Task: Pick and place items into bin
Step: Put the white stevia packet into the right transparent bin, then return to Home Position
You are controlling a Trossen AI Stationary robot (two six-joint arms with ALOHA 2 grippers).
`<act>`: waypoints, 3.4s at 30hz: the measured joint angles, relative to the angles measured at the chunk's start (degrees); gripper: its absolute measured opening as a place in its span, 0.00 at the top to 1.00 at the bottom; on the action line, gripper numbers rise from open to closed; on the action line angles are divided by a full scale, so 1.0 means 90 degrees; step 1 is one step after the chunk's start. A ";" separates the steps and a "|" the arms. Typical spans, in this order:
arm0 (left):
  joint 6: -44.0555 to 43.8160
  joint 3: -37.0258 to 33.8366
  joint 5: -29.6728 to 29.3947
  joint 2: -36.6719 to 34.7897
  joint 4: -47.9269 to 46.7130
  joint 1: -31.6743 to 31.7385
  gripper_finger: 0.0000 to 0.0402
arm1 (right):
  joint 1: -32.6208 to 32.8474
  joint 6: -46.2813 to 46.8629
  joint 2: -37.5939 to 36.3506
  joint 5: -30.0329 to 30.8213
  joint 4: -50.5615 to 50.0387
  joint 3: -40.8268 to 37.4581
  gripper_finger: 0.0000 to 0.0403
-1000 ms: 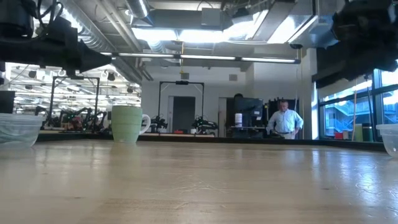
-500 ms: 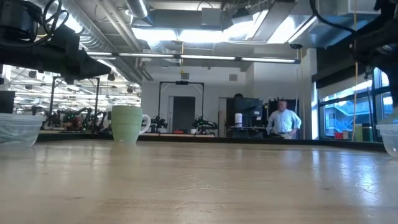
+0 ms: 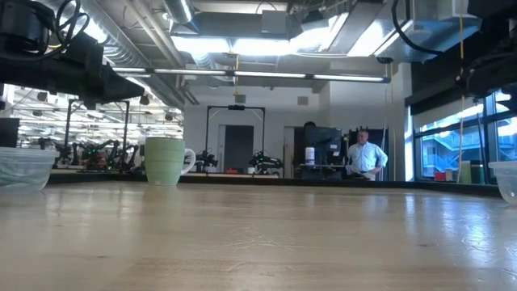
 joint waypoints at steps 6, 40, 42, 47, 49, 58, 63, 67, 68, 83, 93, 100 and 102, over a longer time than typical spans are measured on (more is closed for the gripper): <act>0.0000 0.0000 0.0000 0.0001 0.0002 -0.0002 0.88 | 0.0000 -0.0003 0.0338 -0.0002 0.0008 0.0000 0.88; 0.0000 0.0000 -0.0007 0.0003 0.0022 -0.0002 0.88 | 0.0240 -0.3528 -0.2033 0.4981 0.0951 0.0131 0.63; 0.0000 0.0000 -0.0007 0.0003 0.0020 -0.0002 0.88 | 0.0222 -0.4589 -0.2335 0.4671 0.1706 -0.0042 0.63; 0.0000 0.0000 -0.0010 0.0003 0.0018 -0.0002 0.88 | 0.0116 -0.6400 -0.3064 0.4120 0.2894 -0.0447 0.63; 0.0000 0.0000 -0.0012 0.0003 0.0019 -0.0002 0.88 | 0.0114 -0.6849 -0.3438 0.3926 0.3112 -0.0661 0.63; 0.0000 0.0000 -0.0027 0.0003 0.0019 -0.0002 0.88 | 0.0117 -0.8211 -0.5734 0.3179 0.3896 -0.1831 0.63; 0.0000 0.0000 -0.0027 0.0003 0.0017 -0.0002 0.88 | 0.0119 -0.8742 -0.7035 0.2813 0.4425 -0.1963 0.63; 0.0000 0.0000 -0.0027 0.0002 0.0017 -0.0002 0.88 | 0.0119 -0.8922 -0.7091 0.2874 0.4345 -0.1897 0.63; 0.0000 0.0000 -0.0028 0.0002 0.0013 -0.0002 0.88 | 0.0119 -0.8972 -0.7093 0.2939 0.4387 -0.1872 0.63; 0.0000 0.0000 -0.0015 0.0003 0.0046 -0.0002 0.88 | 0.0117 -1.0630 -0.7110 0.2178 0.5844 -0.2735 0.63; 0.0000 0.0000 -0.0017 0.0003 0.0063 -0.0002 0.87 | -0.0133 -1.1408 -0.7112 0.2060 0.6808 -0.3327 0.63; 0.0000 0.0000 -0.0019 0.0003 0.0061 -0.0002 0.88 | -0.1092 -1.1575 -0.7112 0.1232 0.6783 -0.3329 0.63; 0.0000 0.0000 -0.0019 0.0003 0.0061 -0.0002 0.88 | -0.1407 -1.1556 -0.7112 0.1001 0.6779 -0.3330 0.63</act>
